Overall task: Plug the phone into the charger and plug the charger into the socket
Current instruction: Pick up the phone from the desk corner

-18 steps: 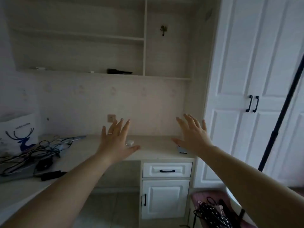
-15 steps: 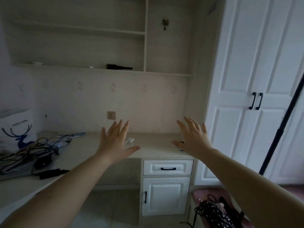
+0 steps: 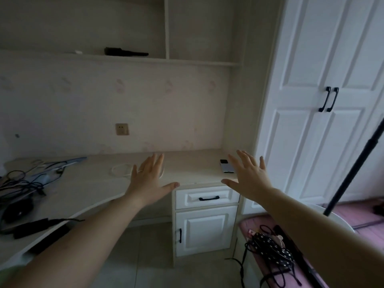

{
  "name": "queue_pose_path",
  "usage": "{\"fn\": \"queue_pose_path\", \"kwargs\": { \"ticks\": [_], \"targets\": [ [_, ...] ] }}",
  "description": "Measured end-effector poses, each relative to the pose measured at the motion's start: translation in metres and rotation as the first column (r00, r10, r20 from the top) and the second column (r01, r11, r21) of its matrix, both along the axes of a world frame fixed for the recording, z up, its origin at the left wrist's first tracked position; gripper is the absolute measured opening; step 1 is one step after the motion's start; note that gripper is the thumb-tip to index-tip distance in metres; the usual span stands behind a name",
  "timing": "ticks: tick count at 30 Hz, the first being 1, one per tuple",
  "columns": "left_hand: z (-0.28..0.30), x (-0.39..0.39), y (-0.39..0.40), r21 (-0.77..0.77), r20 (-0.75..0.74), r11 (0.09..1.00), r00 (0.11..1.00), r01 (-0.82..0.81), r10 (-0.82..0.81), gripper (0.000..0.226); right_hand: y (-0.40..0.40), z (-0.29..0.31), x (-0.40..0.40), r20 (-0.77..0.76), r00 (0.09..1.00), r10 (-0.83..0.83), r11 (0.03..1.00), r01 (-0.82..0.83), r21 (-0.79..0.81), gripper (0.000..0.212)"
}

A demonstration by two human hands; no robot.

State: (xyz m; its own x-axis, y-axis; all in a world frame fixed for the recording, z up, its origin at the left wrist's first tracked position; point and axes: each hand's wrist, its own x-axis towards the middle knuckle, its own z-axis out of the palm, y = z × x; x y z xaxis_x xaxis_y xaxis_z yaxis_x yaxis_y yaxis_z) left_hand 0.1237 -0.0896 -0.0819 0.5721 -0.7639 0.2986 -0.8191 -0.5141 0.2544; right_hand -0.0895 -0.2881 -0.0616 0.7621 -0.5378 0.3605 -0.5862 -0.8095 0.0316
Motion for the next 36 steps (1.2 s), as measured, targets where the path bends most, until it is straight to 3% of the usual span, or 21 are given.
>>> {"fn": "queue_pose_path", "kwargs": {
  "ticks": [15, 24, 30, 36],
  "targets": [
    [-0.055, 0.103, -0.213, 0.112, -0.157, 0.99, 0.985, 0.085, -0.067, 0.1, -0.201, -0.065, 0.105, -0.102, 0.993, -0.057, 0.989, 0.071, 0.131, 0.08],
    [-0.099, 0.16, -0.334, 0.129, -0.359, 0.986, 0.932, 0.105, -0.052, 0.1, -0.318, -0.109, 0.171, -0.243, 0.966, -0.086, 0.962, 0.144, 0.233, 0.081],
    [-0.129, 0.199, -0.401, 0.145, -0.548, 0.98, 0.836, 0.133, -0.032, 0.1, -0.373, -0.144, 0.207, -0.271, 0.952, -0.143, 0.904, 0.237, 0.355, 0.082],
    [-0.164, 0.252, -0.48, 0.145, -0.731, 0.972, 0.683, 0.186, -0.021, 0.102, -0.429, -0.179, 0.26, -0.283, 0.925, -0.254, 0.809, 0.364, 0.462, 0.077]
  ]
}}
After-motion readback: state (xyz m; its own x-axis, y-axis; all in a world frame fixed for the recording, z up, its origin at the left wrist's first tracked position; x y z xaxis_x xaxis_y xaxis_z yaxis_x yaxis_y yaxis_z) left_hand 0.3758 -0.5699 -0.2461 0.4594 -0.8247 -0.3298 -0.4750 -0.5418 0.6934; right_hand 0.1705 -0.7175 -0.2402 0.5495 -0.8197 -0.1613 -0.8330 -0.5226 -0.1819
